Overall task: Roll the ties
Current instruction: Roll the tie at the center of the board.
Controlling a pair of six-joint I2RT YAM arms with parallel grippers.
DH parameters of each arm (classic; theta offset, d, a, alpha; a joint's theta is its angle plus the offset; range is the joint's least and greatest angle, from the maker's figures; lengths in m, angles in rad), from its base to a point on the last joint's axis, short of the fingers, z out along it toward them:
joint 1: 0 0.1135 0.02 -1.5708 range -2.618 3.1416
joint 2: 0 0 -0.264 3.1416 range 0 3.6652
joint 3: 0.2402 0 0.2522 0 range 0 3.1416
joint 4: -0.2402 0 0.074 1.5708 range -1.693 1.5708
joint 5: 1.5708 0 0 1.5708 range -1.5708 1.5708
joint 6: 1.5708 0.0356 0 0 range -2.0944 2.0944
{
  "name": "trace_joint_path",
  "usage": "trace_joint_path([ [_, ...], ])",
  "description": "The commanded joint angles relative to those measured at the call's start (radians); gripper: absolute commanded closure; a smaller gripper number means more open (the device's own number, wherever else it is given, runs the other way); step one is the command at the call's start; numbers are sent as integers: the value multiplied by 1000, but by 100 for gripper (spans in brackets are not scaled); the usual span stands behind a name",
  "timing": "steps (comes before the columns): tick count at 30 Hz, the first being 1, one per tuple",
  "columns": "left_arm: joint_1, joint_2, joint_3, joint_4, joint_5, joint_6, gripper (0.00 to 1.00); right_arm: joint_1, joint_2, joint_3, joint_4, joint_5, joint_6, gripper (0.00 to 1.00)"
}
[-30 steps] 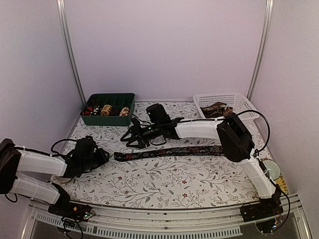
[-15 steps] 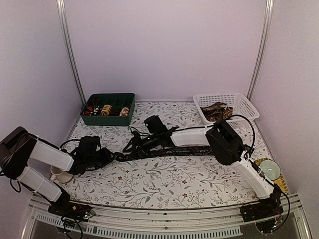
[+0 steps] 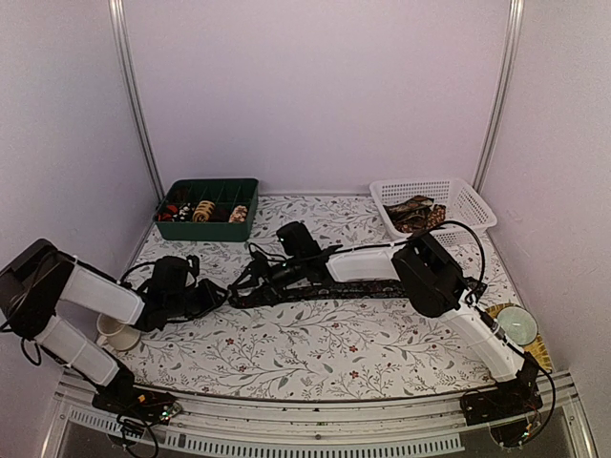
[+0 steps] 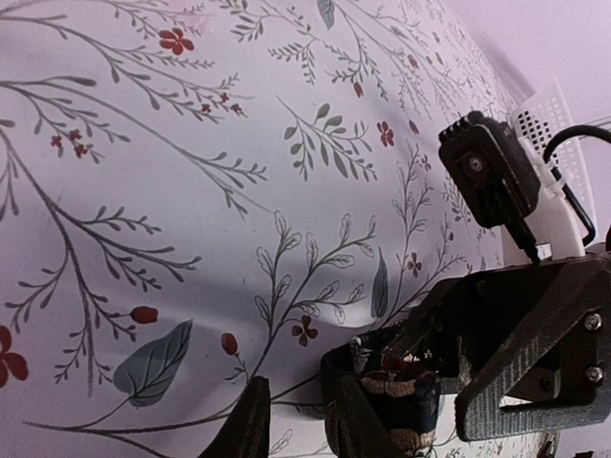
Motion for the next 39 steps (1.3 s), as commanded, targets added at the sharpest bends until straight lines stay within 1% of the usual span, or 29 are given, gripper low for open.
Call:
trace_joint_path([
  [1,-1,33,29,46,40,14,76,2,96,-20,64,-28,37,39],
  [13,-47,100,76,83,56,5,74,0,87,-37,60,-27,40,37],
  [17,-67,118,86,85,49,-3,74,-1,73,-53,47,-13,33,43],
  [23,-69,94,54,66,19,-6,74,-13,48,-93,35,11,12,56],
  [27,-67,68,25,66,10,-10,73,-22,35,-108,43,16,10,58],
  [29,-65,62,22,64,7,-10,73,-23,31,-103,42,13,-3,55],
  [32,-66,69,27,60,4,-10,73,-24,22,-88,22,3,-24,47],
  [36,-66,87,38,61,13,-19,70,-24,0,-85,-15,3,-57,44],
  [39,-67,95,47,51,10,-25,68,-24,-21,-83,-53,16,-94,44],
])
